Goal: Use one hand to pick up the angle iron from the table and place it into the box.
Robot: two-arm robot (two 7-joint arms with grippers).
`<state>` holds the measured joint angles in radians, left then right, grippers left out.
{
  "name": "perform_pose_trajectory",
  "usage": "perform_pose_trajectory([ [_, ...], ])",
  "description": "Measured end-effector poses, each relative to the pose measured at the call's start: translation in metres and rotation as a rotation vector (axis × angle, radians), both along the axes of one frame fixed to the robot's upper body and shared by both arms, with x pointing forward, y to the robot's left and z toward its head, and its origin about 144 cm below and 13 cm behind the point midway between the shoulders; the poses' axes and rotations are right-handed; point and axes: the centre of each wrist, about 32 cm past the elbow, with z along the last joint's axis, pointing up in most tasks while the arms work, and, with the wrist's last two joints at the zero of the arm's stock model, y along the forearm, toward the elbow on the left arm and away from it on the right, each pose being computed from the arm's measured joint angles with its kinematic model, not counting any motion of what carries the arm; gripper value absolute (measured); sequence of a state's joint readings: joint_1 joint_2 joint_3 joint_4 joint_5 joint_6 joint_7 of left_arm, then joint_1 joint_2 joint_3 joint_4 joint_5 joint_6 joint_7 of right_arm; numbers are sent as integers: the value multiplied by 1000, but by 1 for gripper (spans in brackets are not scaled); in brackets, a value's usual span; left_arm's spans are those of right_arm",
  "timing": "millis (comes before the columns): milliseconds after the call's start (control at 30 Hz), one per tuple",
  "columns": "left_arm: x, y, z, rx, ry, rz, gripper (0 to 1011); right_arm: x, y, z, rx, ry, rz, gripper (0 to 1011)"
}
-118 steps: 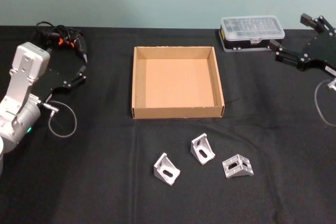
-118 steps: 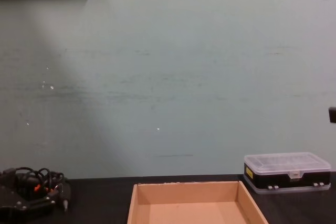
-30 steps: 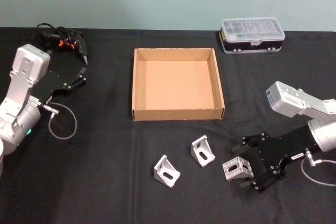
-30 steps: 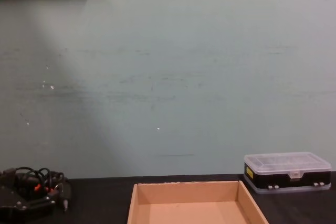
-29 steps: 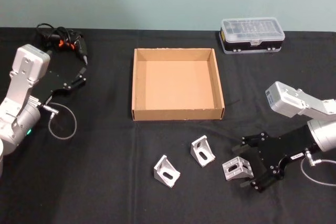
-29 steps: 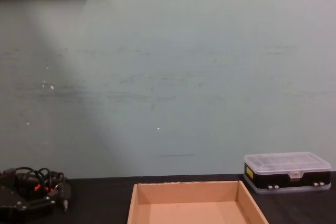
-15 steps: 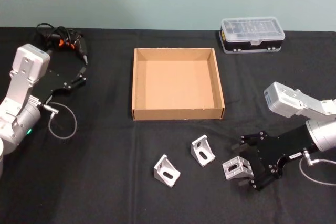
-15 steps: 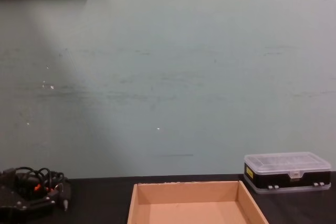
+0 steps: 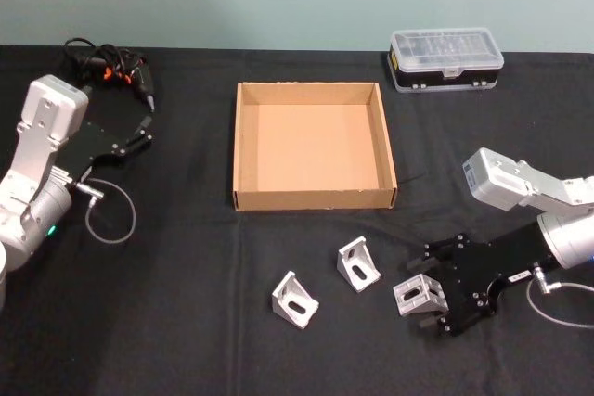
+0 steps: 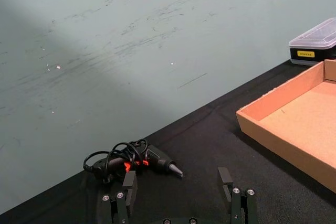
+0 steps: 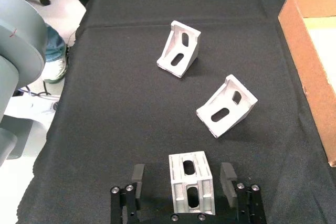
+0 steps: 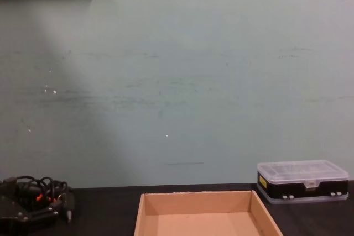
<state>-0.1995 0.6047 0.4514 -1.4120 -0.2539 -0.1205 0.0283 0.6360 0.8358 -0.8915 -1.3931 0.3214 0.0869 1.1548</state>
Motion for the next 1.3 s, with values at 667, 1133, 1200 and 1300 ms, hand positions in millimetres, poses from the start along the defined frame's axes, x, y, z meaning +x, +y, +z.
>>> perform_pose_trajectory([
  [667,0,0,0,0,0,0,1000,2,2,-3,7,-15,-7,450],
  [1133,0,0,0,0,0,0,1000,7,6,16,83,-63,-8,449],
  [1200,0,0,0,0,0,0,1000,9,7,25,117,-90,-12,450],
  [1300,0,0,0,0,0,0,1000,12,9,38,161,-132,-20,450],
])
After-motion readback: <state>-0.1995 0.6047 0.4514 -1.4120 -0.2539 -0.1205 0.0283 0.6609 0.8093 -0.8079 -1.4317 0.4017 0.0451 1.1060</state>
